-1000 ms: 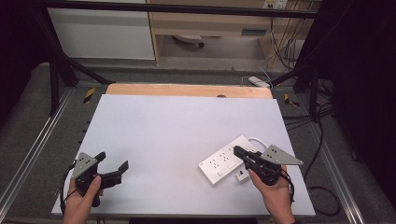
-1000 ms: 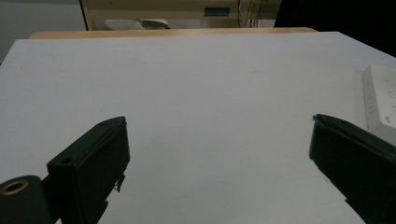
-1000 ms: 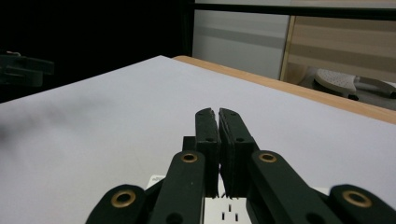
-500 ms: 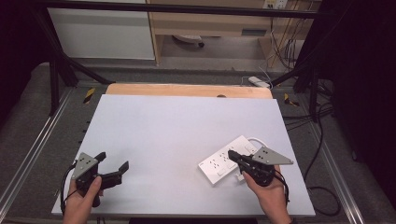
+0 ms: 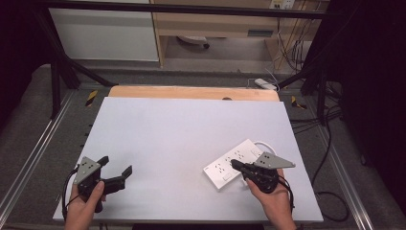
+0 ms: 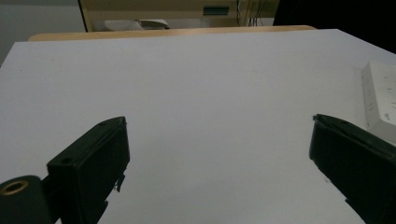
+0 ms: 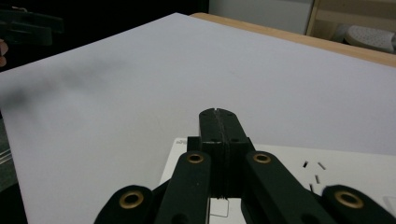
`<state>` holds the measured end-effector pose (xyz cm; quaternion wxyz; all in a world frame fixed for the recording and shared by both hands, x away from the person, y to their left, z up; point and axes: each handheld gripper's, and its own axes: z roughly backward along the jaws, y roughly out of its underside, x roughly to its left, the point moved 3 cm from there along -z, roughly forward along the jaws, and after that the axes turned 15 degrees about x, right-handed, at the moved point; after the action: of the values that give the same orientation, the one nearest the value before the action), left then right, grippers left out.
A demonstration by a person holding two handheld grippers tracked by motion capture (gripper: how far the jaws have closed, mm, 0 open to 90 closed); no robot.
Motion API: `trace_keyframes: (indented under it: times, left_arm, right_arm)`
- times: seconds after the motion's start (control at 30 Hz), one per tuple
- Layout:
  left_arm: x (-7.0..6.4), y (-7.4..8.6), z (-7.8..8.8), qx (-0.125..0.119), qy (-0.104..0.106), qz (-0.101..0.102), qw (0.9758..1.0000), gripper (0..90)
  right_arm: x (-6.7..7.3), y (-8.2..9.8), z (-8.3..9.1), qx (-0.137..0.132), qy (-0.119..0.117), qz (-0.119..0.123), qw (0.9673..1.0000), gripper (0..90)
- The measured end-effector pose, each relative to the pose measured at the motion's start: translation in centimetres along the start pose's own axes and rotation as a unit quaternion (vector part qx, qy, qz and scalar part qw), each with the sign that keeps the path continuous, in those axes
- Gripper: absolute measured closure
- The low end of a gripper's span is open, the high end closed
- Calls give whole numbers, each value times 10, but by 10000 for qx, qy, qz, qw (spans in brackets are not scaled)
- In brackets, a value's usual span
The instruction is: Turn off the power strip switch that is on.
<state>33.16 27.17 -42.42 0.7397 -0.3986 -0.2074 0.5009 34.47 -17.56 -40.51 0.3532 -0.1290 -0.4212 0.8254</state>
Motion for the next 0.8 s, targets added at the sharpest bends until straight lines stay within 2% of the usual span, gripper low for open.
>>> trace_keyframes:
  times: [0.2,0.5,0.8]
  left_arm:
    - [0,0,0,11,8,-3,10000,50]
    - [-1,0,0,23,8,-32,10000,49]
    - [-1,0,-1,36,11,-26,10000,49]
  right_arm:
    - [2,3,-4,84,17,-13,10000,900]
    - [0,9,-6,139,56,-183,9997,900]
    - [-1,10,-8,190,102,-176,9996,900]
